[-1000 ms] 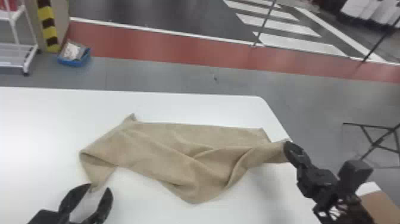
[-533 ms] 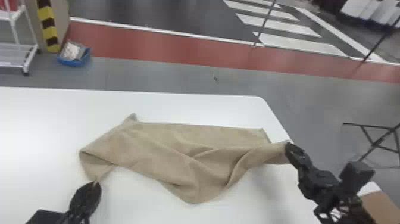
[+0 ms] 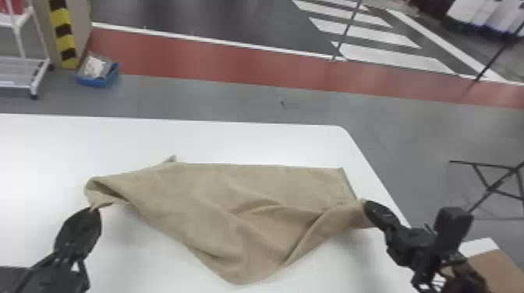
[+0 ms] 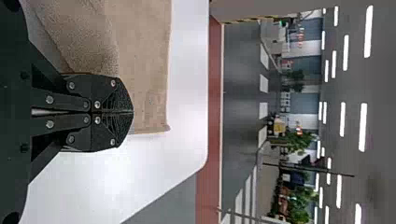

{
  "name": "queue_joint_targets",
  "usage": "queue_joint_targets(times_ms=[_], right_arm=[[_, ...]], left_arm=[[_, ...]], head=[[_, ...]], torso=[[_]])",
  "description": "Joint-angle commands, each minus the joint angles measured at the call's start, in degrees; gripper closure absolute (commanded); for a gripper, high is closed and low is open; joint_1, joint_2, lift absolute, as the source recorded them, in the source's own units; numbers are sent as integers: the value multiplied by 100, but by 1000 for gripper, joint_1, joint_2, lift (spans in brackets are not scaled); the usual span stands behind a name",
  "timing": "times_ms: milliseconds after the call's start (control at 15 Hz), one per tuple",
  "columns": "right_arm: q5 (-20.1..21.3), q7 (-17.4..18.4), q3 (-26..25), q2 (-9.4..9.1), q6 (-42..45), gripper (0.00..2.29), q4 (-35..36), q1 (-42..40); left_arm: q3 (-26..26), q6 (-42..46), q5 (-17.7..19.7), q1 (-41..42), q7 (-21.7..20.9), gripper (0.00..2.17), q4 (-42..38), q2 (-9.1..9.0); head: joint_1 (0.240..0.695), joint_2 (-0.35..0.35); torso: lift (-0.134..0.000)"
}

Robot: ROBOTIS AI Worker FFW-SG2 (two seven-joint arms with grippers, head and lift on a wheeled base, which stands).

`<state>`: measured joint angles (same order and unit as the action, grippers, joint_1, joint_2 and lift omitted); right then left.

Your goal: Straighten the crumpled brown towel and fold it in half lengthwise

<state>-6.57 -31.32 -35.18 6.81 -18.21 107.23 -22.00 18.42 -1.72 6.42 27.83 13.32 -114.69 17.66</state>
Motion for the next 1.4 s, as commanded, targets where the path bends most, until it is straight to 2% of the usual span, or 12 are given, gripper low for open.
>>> queue_joint_targets(times_ms=[0,67,200,400,733,1000,1200,1333], right_arm=[[182,-93,81,5,-57,549,-140,3],[191,-93,81,-4,-4,56,-149,-15],[226,-49,28,-4,14,2,-149,-32],[244,12,-139,14,67,53,-228,12],[279,-5,-77,119,49,66,-448,188],[323,-155,72,295,-355,124,-562,469],[358,-260,213,409,-777,458,-562,548],[419,-427,231,400,-900,593,-562,565]], left_arm=[[-76,0,-18,126,-5,1382,-238,9],[-67,0,-27,143,-5,1382,-256,9],[-40,0,-53,152,4,1382,-256,9],[-23,0,-71,187,-5,1382,-300,36],[56,-17,-203,249,-5,1382,-405,36],[83,-17,-291,328,4,1382,-423,36],[118,0,-343,363,4,1382,-423,36],[91,0,-343,363,22,1382,-432,27]], head=[[695,-350],[695,-350],[695,-350],[695,-350],[695,-350],[695,-350],[695,-350],[695,-350]], torso=[[-124],[-124],[-124],[-124],[-124],[-124],[-124],[-124]])
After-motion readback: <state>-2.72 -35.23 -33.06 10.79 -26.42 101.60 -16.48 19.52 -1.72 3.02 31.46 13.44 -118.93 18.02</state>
